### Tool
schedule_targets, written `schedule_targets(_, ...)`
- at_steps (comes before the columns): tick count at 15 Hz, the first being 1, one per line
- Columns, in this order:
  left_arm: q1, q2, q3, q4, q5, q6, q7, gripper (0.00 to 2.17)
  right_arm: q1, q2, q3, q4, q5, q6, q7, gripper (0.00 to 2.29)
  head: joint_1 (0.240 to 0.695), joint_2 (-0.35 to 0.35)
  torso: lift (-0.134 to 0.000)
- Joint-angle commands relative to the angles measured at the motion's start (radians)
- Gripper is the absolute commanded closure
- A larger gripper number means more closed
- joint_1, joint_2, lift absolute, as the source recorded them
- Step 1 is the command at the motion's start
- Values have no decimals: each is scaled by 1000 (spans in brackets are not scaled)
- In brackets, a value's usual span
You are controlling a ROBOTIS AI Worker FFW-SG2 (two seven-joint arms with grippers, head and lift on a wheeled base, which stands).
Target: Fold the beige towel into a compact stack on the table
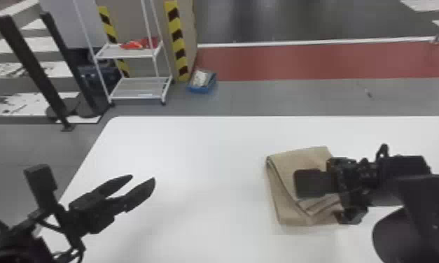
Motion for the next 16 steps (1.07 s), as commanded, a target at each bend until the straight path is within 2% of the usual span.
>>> schedule_targets(1,0,2,2,-1,0,0,0,87,-7,1,3,0,0,9,3,221,695,129,-124)
schedule_targets(3,1,2,0,-1,0,0,-2,87,-8,1,9,6,4,9,3,323,695,132,-124)
schedule_targets(6,3,2,0,-4,-3,0,-2,87,-11,13,14,9,2,18,3,589,695,133,-124)
schedule_targets(9,7,2,2,-13,0,0,-3,87,-16,13,18,6,-6,46,3,1426,695,138,-124)
schedule_targets(10,9,2,2,-14,0,0,-3,87,-16,16,18,4,-7,49,3,1430,695,139,-124)
schedule_targets(12,10,2,2,-16,0,0,-3,87,-13,18,20,-3,-10,52,3,1710,695,140,-124)
schedule_targets(16,14,2,3,-19,0,0,-9,87,9,9,20,-82,-30,92,3,1713,695,148,-124)
